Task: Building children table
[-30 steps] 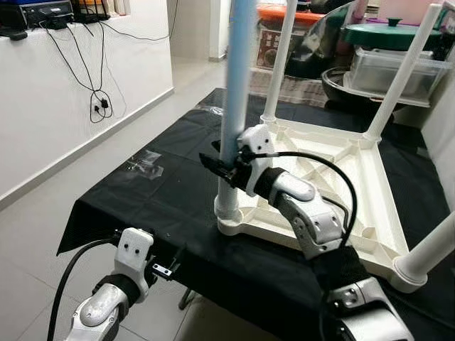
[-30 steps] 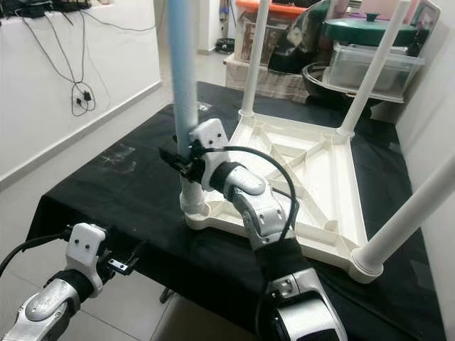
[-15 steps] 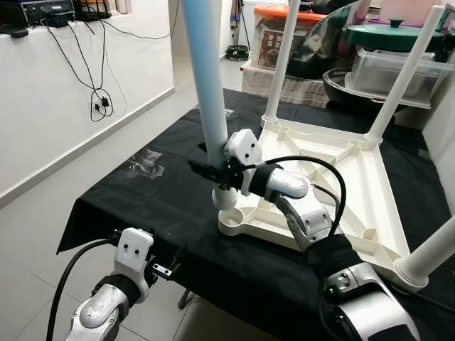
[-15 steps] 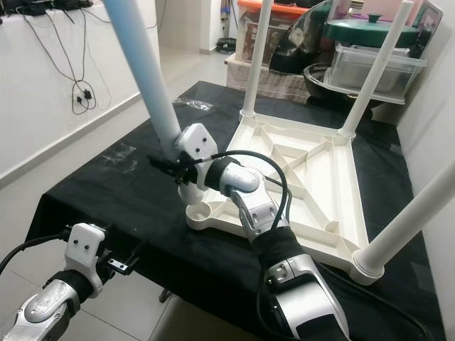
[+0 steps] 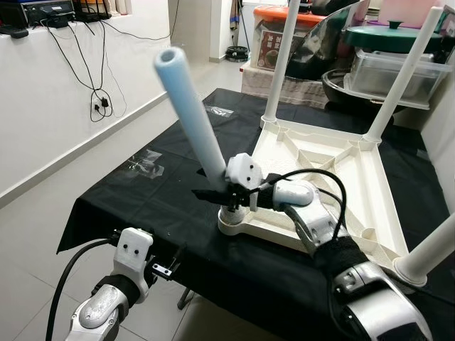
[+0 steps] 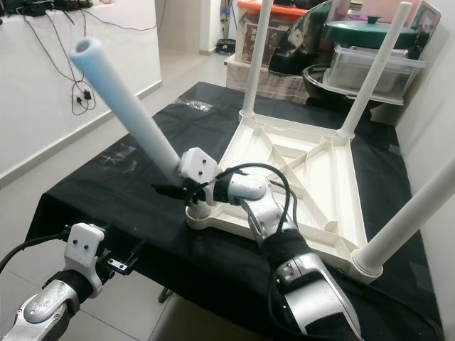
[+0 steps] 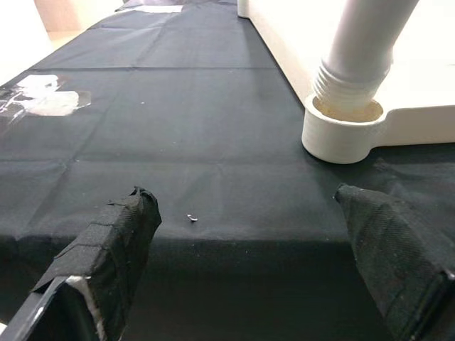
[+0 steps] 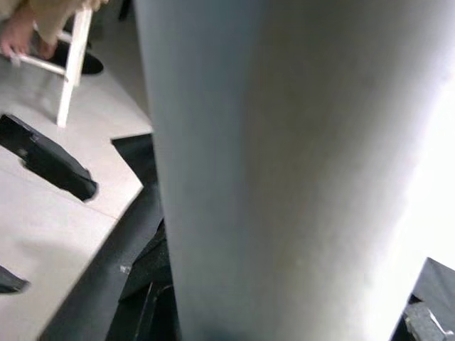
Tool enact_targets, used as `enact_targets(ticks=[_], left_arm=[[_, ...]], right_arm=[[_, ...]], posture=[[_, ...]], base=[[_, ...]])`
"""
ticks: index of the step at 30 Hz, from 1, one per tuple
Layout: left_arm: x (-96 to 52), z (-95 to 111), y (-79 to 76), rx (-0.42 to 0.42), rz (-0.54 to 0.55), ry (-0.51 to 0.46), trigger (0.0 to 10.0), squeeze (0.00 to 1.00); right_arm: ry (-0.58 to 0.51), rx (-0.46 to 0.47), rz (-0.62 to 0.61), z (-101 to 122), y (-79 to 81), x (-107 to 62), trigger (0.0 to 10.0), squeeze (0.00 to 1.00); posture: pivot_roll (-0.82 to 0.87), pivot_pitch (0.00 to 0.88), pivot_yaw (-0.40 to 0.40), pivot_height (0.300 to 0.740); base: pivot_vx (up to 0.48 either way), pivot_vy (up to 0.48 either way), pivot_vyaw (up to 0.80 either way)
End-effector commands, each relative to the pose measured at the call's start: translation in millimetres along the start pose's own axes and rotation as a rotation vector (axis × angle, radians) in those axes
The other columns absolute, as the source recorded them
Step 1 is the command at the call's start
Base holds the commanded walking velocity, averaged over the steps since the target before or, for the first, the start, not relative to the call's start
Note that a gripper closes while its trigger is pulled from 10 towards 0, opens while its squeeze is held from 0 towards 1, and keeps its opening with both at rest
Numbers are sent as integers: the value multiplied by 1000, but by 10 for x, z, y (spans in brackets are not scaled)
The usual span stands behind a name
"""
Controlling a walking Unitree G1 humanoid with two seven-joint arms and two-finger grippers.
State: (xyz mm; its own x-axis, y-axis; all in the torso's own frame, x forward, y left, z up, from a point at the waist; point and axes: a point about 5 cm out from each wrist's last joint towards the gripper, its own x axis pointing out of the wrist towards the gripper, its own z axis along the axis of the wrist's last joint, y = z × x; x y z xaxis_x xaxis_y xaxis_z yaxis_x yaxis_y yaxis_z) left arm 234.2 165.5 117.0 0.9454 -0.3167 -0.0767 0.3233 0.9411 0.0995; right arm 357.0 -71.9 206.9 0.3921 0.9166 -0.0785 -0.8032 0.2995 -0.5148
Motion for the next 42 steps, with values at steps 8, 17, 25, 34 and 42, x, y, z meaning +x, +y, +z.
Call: enact_targets(ticks=[8,17,25,34,42], left_arm=[[-21,-21,1,-7,6,15,10000,0],[-14,-25,-10,-9,8,13,10000,0],[-17,-31,-16,-12,13,13,10000,0],[-8,-46,-34,-17,16,14,10000,0],[-4,-51,-54,-21,21,14,10000,0]], right_arm=[[7,5,134,-37,73,-56,0,0],[11,25,318,-69,178,-87,0,0],[9,84,396,-97,208,-72,0,0],[40,148,543,-118,286,45,0,0],[54,188,624,-78,280,136,0,0]], posture=[[117,0,-107,740],[124,0,-119,740],[126,0,-125,740],[132,0,-138,740],[141,0,-153,740]], base=[[0,0,0],[0,0,0],[0,0,0],[0,0,0],[0,0,0]])
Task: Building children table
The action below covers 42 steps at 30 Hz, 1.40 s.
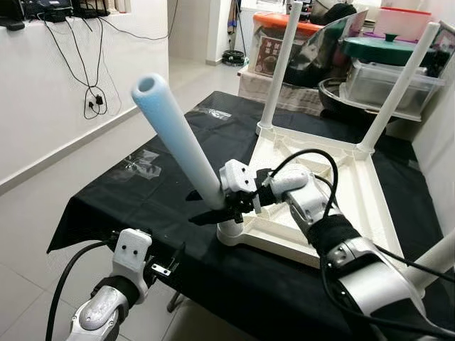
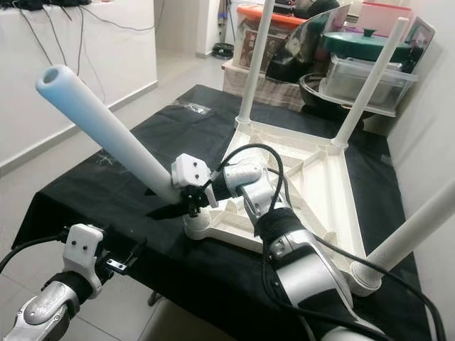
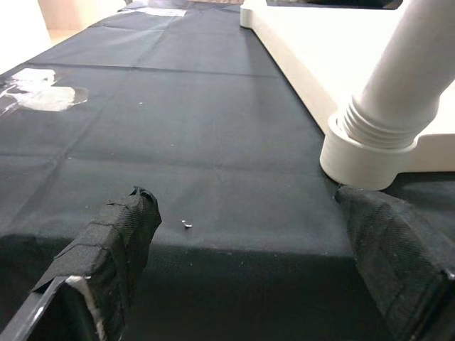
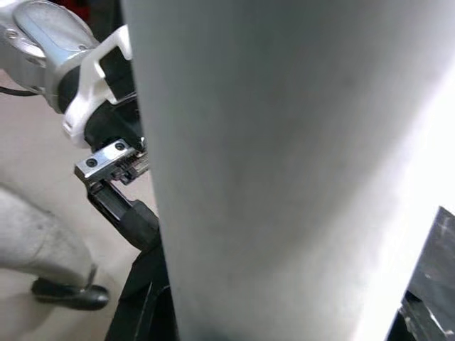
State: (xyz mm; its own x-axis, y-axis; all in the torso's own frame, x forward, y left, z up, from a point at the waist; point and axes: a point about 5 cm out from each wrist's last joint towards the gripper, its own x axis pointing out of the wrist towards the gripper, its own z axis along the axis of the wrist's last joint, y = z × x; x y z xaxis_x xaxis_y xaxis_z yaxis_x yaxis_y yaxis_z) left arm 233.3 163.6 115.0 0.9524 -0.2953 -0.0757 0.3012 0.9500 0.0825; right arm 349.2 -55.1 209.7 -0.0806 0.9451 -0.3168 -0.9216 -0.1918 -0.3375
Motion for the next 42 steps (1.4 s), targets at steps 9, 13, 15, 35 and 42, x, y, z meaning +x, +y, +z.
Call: enact_targets(ticks=[9,13,15,35,42], left_arm=[[-34,-54,-28,-11,21,17,10000,0],[-40,-62,-35,-17,30,18,10000,0],[-44,-67,-38,-18,32,19,10000,0],[-15,-65,-3,-18,27,24,10000,0],[-13,-63,6,-16,30,24,10000,0]], right_arm=[[14,127,85,-81,38,266,0,0],[25,159,-8,-124,2,304,0,0],[24,195,-53,-156,-11,309,0,0],[-28,587,-407,-636,85,118,0,0],[-96,611,-444,-699,196,137,0,0]], posture=[[156,0,-177,740],[155,0,-184,740],[155,0,-184,740],[128,0,-150,740],[126,0,-144,740]], base=[[0,0,0],[0,0,0],[0,0,0],[0,0,0],[0,0,0]])
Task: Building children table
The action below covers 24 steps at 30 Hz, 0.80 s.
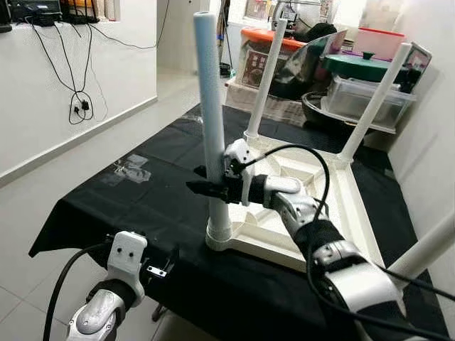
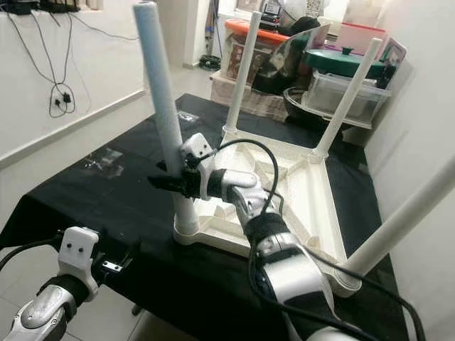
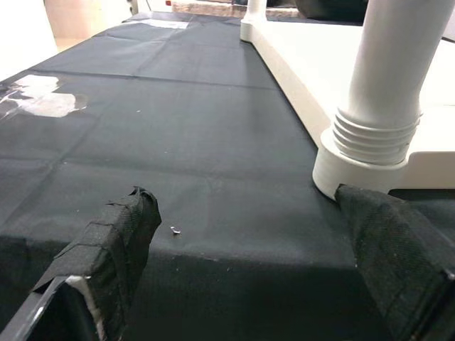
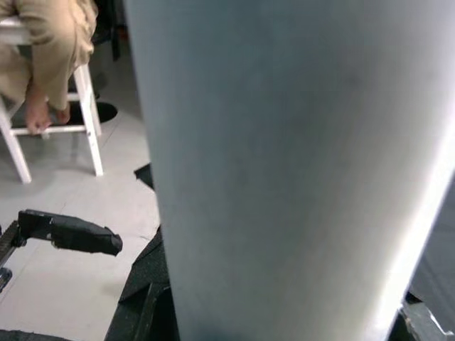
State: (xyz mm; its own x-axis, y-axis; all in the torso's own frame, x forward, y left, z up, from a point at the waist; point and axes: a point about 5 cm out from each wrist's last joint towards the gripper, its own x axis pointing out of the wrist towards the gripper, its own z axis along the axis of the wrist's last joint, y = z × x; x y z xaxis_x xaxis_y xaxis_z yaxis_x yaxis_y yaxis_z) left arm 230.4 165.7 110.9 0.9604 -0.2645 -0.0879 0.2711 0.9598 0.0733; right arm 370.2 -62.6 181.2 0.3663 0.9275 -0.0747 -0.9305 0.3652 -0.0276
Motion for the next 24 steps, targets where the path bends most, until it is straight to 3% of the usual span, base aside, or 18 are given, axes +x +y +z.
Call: enact_targets(ticks=[1,6,15,24], left_arm=[[17,-19,0,-3,-1,10,10000,0],[29,-15,13,2,-4,9,10000,0],[43,-2,31,4,5,3,10000,0],[-2,-30,34,0,29,10,10000,0]], right_arm=[[93,166,28,-452,149,-50,0,0],[46,115,113,-419,194,-123,0,0],[16,101,207,-319,237,-127,0,0],[-2,192,208,-330,283,-25,0,0]], posture=[[124,0,-142,740],[118,0,-137,740],[123,0,-144,740],[140,0,-165,740]], base=[[0,0,0],[0,0,0],[0,0,0],[0,0,0]])
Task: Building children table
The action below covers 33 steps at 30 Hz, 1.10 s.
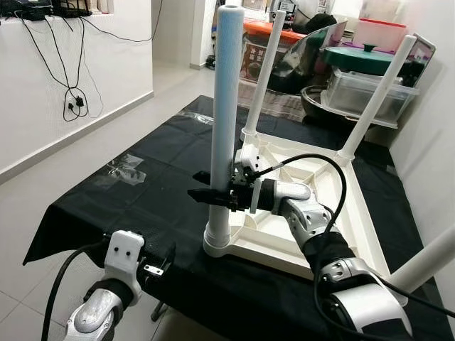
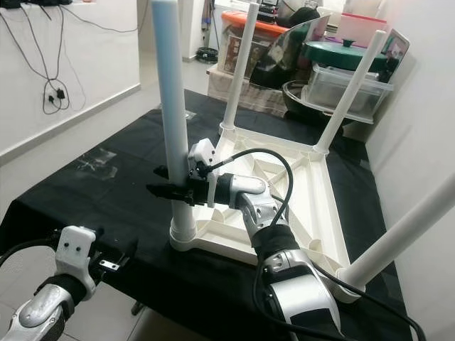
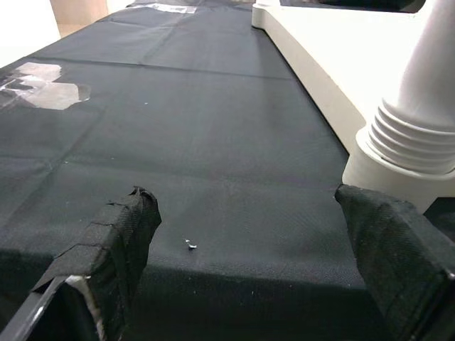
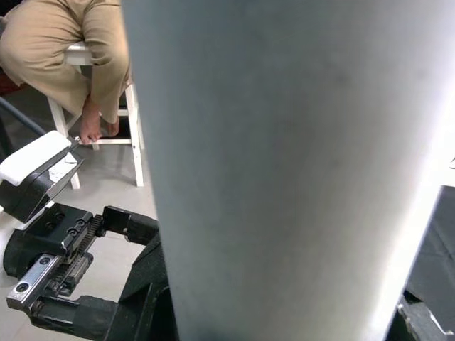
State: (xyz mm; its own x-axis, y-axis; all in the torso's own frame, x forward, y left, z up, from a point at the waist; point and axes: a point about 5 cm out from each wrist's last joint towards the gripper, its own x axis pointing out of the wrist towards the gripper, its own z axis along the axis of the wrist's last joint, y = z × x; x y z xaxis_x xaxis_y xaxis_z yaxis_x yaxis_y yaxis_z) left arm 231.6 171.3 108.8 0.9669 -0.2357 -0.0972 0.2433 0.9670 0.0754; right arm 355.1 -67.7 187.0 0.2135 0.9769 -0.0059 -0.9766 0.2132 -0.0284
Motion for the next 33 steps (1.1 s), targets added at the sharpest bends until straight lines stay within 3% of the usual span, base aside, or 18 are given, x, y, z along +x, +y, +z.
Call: enact_targets(ticks=[1,6,15,19,24,26,28,29,31,33], left_arm=[[-1,-4,-22,1,0,-1,10000,0],[9,-20,-23,-2,0,4,10000,0],[17,-19,-27,-1,1,3,10000,0],[-5,-23,-19,-2,11,3,10000,0],[-20,-29,-10,0,15,4,10000,0],[-20,-29,-10,0,15,4,10000,0],[-26,-31,5,3,17,5,10000,0],[-26,-31,5,3,17,5,10000,0],[-23,-30,21,6,18,6,10000,0],[-21,-28,26,7,18,6,10000,0]], right_arm=[[55,206,42,-388,152,78,0,0],[27,278,32,-428,127,-20,0,0],[20,290,19,-428,109,-53,0,0],[48,249,-202,-476,36,18,0,0],[37,216,-365,-532,15,-11,0,0],[37,216,-365,-532,15,-11,0,0],[49,157,-497,-580,2,-88,0,0],[49,157,-497,-580,2,-88,0,0],[55,82,-693,-596,-24,-219,0,0],[51,39,-754,-584,-23,-268,0,0]], posture=[[140,0,-165,740],[131,0,-163,740],[135,0,-170,740],[141,0,-175,740],[138,0,-167,740],[138,0,-167,740],[132,0,-159,740],[132,0,-159,740],[125,0,-152,740],[121,0,-148,740]], base=[[0,0,0],[0,0,0],[0,0,0],[0,0,0],[0,0,0],[0,0,0],[0,0,0],[0,0,0],[0,0,0],[0,0,0]])
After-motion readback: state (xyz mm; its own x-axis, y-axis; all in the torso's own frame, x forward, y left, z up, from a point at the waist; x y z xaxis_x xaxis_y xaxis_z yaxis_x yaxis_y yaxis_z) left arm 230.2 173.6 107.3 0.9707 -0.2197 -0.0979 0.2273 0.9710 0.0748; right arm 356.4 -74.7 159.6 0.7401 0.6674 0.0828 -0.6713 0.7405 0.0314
